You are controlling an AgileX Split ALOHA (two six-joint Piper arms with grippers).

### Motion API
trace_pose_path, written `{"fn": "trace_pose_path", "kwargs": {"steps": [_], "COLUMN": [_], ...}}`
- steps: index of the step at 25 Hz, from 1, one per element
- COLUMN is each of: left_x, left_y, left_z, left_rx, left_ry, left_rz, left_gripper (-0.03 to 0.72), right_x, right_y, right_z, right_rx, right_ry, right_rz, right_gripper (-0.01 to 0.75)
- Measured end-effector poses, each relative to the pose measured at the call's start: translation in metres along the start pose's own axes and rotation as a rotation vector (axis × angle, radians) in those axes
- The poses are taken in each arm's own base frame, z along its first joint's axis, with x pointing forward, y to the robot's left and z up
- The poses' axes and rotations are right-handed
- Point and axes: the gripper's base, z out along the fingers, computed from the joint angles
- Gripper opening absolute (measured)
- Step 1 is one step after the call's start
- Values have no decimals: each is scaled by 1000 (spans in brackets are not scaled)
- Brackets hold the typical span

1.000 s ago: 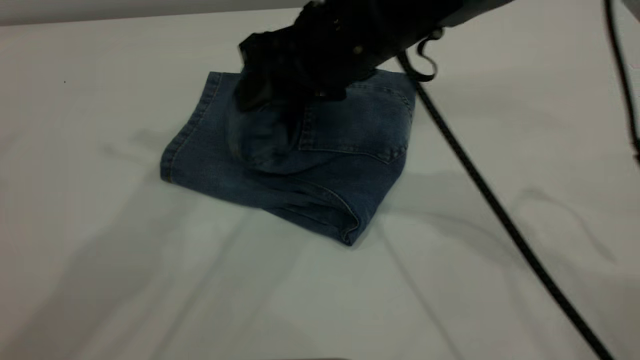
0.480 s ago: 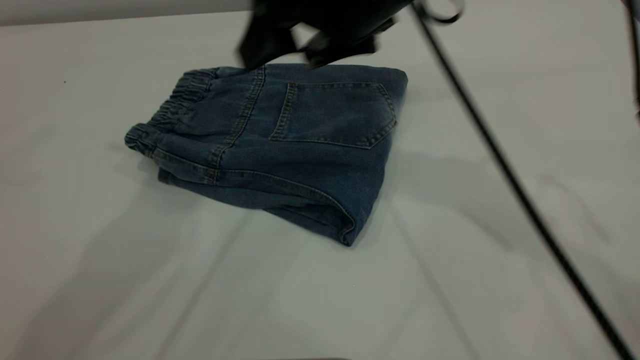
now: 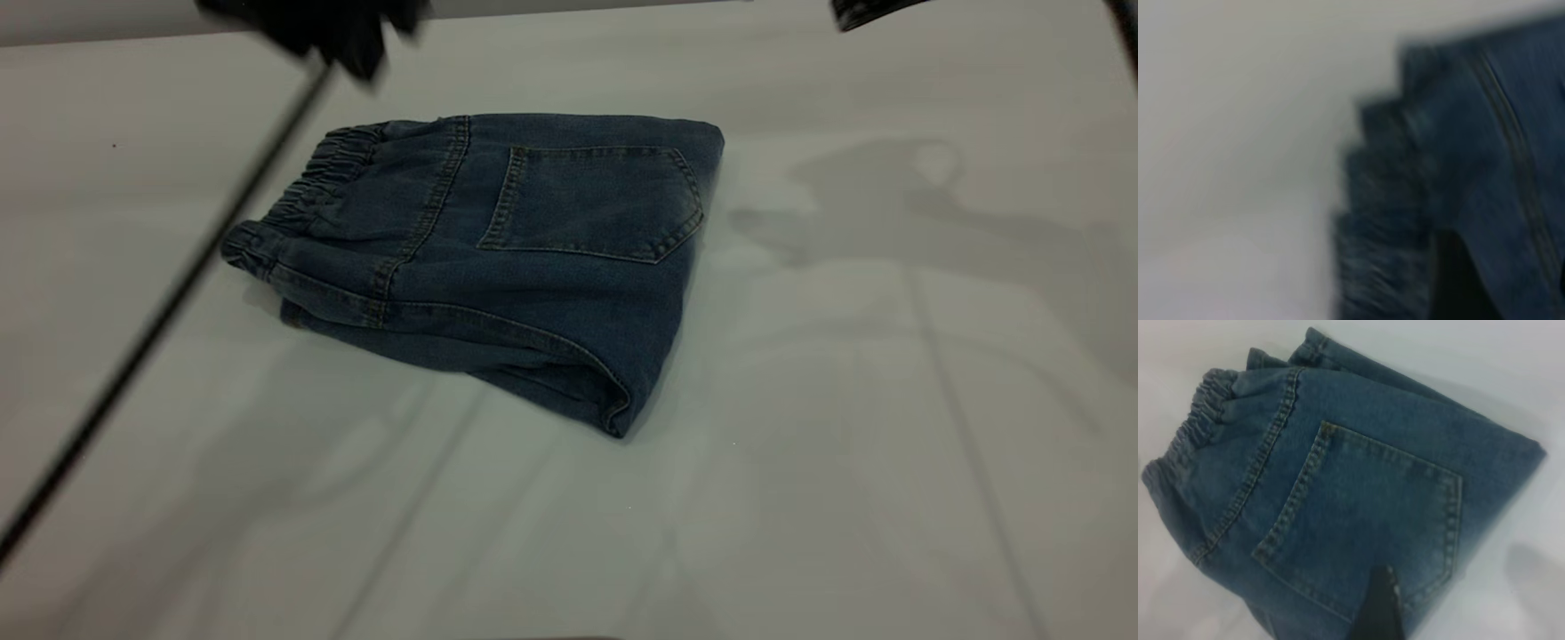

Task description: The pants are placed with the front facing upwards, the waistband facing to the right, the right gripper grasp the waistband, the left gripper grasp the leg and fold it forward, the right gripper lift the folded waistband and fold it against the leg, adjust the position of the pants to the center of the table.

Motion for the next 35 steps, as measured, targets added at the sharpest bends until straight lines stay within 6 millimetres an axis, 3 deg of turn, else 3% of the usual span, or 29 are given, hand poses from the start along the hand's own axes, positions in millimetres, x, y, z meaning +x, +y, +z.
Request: {"fn": "trace_pose_path", "kwargs": {"steps": [5, 8, 15, 18, 22, 28, 35], "left_x": [33, 43, 21, 16, 30, 37, 46], "left_y": [-12, -17, -11, 4, 18, 16, 10], "left_z": [37, 52, 55, 63, 84, 98, 92], "left_rx": [75, 118, 114, 89, 74, 85, 144], "left_ry": [228, 268, 155, 147, 221, 244, 390], "left_rz": [50, 159, 407, 356, 275, 216, 46], "left_gripper": [322, 304, 300, 300, 299, 312, 316], "right_x": [-1, 0, 3, 3, 4, 5, 7], "right_y": [2, 3, 6, 6, 6, 8, 10], "right_z": [-9, -9, -10, -10, -10, -10, -10], "right_rx": [-25, -41, -70, -73, -78, -96, -118], "right_ry": [9, 23, 52, 54, 59, 76, 97], "right_rz": [-4, -4, -4, -4, -4, -4, -5], "right_gripper": [577, 577, 577, 575, 575, 575, 575]}}
